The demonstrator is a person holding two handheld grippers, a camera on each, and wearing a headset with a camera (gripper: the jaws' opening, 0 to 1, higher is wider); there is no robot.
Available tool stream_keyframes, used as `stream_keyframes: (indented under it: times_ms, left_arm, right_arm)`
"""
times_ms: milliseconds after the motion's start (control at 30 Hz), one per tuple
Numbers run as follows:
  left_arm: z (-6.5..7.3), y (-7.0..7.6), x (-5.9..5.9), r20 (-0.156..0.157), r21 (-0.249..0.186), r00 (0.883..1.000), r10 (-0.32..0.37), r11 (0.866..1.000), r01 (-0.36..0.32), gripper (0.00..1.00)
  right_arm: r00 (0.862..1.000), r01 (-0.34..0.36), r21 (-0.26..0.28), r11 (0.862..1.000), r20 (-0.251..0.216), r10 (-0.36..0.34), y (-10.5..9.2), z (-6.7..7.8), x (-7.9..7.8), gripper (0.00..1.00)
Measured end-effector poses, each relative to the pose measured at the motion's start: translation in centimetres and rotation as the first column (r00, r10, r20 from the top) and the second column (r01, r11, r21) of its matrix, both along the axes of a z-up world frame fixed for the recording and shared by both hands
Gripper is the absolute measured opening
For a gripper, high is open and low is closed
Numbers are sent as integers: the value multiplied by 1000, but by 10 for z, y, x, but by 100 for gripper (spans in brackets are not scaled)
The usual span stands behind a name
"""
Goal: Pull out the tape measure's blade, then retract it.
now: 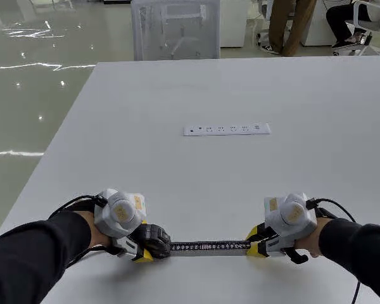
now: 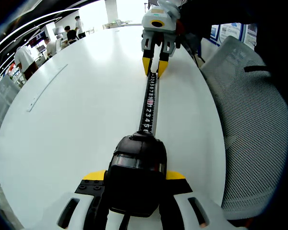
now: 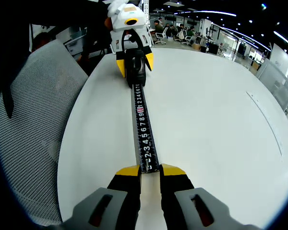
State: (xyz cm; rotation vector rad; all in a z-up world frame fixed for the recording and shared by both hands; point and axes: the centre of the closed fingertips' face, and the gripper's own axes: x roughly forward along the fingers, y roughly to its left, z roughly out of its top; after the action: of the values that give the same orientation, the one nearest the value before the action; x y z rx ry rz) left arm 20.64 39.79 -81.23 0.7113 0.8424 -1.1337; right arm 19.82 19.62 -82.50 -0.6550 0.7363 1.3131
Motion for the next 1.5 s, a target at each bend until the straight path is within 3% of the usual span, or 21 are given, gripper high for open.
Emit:
stream_keyframes:
  times_ms: [1033,1200,1267,1367,1500]
  left_arm:
    - [-1,0,0,2,3,1000,12,1000,-12,37]
    - [-1,0,0,2,3,1000,11,1000,-11,37]
    - [-1,0,0,1,2,1000,13,1000,-13,37]
    - [0,0,1,1,0,1000,16,1000,-16,37]
    - [0,-1,0,4,1,1000,15,1000,-15,37]
  right_arm:
    - [1000,27,-14,1000,-8,-28,-29,1,2,11]
    - [999,52,-19,998,-9,-52,-38,1,6,10]
    - [994,107,7,994,-29,-107,-40,4,9,10]
    - [997,78,-5,997,2,-78,-37,5,9,9]
    - [998,65,-21,998,10,-65,-36,4,10,10]
